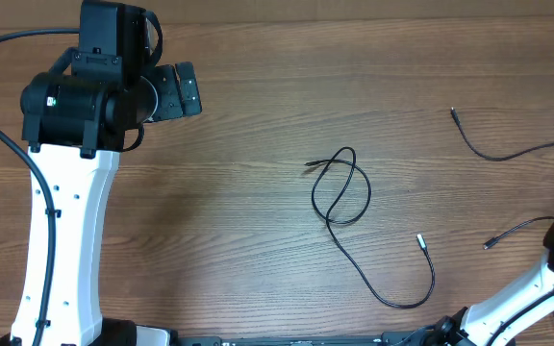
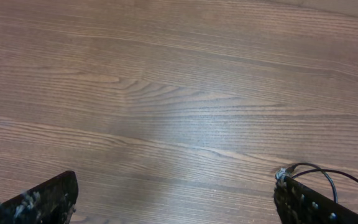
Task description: Untangle cables
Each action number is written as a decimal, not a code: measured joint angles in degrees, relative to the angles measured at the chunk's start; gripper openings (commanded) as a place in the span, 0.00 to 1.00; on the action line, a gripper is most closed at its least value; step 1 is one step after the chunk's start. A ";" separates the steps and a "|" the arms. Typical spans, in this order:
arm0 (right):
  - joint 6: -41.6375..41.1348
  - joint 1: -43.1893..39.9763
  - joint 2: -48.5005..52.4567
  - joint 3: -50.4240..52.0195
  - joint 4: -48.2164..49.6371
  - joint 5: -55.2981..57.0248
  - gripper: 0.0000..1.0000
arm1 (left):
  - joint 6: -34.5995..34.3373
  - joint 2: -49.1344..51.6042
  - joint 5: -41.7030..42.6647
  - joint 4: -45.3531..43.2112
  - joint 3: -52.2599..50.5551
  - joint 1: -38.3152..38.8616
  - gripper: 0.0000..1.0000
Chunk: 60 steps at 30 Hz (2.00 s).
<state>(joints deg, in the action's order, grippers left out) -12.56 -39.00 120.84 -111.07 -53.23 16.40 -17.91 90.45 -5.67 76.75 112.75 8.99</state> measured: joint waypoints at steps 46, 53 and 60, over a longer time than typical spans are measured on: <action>6.34 20.76 -16.96 6.40 -27.32 -49.96 1.00 | 0.02 0.00 0.02 0.00 0.00 0.00 1.00; 9.16 38.27 -16.96 6.40 -29.68 -50.75 1.00 | 0.02 0.00 0.00 0.00 0.00 0.00 1.00; 4.20 47.82 -16.96 10.67 -29.42 -39.54 1.00 | 0.02 0.00 0.00 0.02 0.00 0.00 0.99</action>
<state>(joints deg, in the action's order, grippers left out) -8.36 8.82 103.88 -100.40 -82.65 -23.14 -17.89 90.45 -5.67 76.77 112.75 8.99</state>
